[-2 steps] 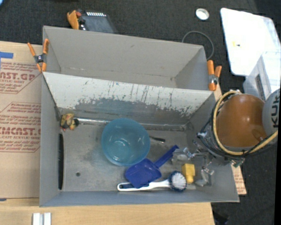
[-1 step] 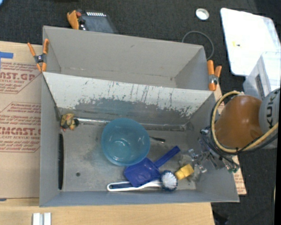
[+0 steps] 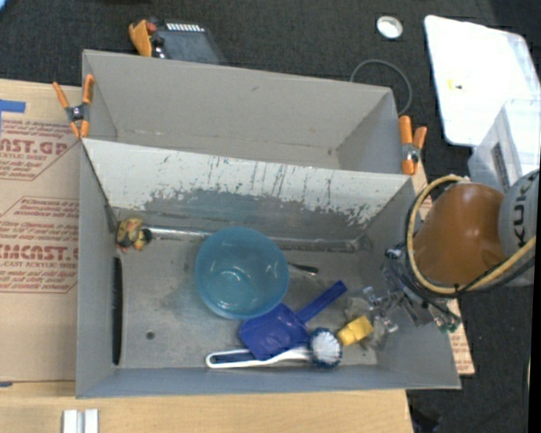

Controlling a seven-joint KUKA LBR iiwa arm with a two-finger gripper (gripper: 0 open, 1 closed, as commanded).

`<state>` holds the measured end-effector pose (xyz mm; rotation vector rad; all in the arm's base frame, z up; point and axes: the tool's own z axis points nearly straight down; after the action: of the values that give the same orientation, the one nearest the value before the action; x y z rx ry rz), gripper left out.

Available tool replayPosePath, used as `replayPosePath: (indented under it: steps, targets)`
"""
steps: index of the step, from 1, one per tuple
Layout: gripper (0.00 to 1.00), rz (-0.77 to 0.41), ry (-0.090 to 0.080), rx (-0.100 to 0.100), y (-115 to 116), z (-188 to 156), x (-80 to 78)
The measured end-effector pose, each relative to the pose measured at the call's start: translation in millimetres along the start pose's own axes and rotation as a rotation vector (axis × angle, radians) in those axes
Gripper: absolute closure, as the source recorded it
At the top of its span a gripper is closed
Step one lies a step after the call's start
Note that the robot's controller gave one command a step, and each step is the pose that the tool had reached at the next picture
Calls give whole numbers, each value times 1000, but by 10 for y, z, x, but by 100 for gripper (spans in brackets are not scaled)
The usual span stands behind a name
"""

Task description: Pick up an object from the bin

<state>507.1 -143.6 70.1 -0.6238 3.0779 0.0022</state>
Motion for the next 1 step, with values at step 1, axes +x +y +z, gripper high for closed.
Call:
replayPosePath:
  steps: [1]
  targets:
    - [100,0,0,0,7,-65,-1]
